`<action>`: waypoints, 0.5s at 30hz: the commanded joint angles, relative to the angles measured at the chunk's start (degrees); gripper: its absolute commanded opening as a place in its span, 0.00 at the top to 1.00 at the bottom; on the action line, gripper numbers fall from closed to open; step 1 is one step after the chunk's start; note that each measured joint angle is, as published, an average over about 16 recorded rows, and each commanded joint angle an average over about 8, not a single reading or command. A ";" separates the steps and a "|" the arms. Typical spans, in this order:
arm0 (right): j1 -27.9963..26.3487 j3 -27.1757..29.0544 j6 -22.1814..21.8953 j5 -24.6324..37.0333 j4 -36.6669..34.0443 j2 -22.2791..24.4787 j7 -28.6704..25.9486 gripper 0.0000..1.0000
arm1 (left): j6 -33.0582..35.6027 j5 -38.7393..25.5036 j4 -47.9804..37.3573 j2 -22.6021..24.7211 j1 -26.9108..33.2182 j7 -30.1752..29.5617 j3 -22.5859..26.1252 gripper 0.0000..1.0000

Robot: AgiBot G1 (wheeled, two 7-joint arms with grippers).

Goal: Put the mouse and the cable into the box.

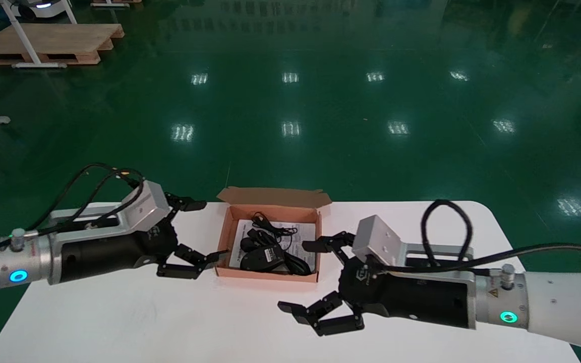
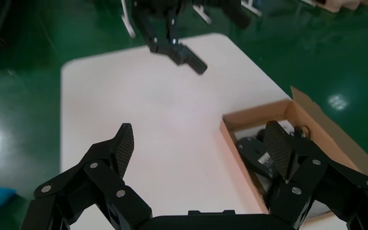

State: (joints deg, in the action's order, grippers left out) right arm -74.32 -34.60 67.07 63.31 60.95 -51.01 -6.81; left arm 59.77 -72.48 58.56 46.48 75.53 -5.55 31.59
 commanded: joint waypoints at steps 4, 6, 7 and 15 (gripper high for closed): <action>2.90 4.23 4.24 -4.88 2.88 3.64 -0.90 0.00 | 4.47 5.28 2.59 -1.98 -2.41 -0.90 -2.69 0.00; 4.06 5.91 5.93 -6.82 4.02 5.09 -1.25 0.00 | 6.25 7.38 3.62 -2.76 -3.37 -1.25 -3.75 0.00; 4.64 6.77 6.79 -7.81 4.60 5.83 -1.43 0.00 | 7.15 8.45 4.15 -3.16 -3.85 -1.43 -4.30 0.00; 9.28 13.52 13.56 -15.61 9.19 11.64 -2.87 0.00 | 14.29 16.89 8.28 -6.32 -7.70 -2.87 -8.59 0.00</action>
State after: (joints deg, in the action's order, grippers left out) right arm -65.12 -21.19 80.51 47.83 70.06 -39.47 -9.65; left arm 74.07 -55.60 66.84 40.16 67.83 -8.42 23.01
